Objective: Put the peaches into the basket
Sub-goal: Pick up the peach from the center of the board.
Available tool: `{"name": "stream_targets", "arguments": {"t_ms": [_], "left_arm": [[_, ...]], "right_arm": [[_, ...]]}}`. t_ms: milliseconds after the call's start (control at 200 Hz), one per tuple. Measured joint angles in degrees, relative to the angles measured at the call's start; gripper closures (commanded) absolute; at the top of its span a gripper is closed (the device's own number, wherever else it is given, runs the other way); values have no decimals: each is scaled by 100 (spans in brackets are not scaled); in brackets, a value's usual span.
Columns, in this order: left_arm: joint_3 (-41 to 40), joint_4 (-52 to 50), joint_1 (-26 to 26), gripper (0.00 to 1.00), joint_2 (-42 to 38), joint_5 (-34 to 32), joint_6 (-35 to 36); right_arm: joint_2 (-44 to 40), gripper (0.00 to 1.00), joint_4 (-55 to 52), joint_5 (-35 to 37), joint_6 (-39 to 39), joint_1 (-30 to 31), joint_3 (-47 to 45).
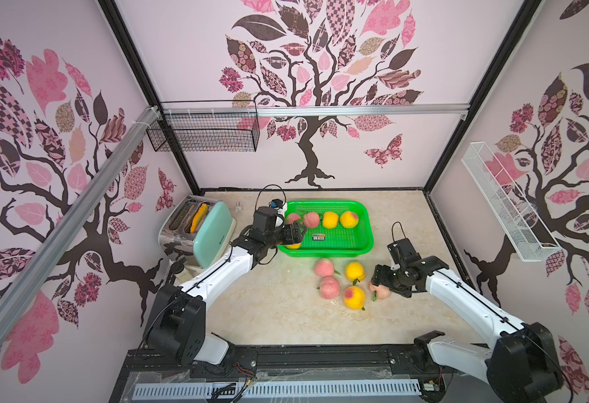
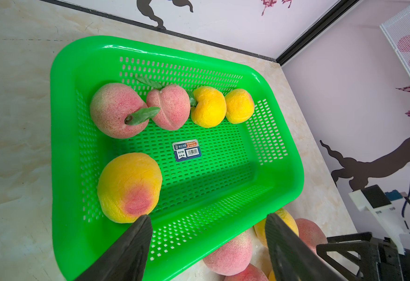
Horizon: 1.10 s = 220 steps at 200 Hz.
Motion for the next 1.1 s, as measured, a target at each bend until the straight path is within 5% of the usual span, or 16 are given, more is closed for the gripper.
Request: {"name": "stream_targets", "arguments": {"t_ms": [1100], "left_arm": [[9,-168,20,23,24,-48,17]], "right_arm": [[334,20,542,-232,7,0,-332]]}}
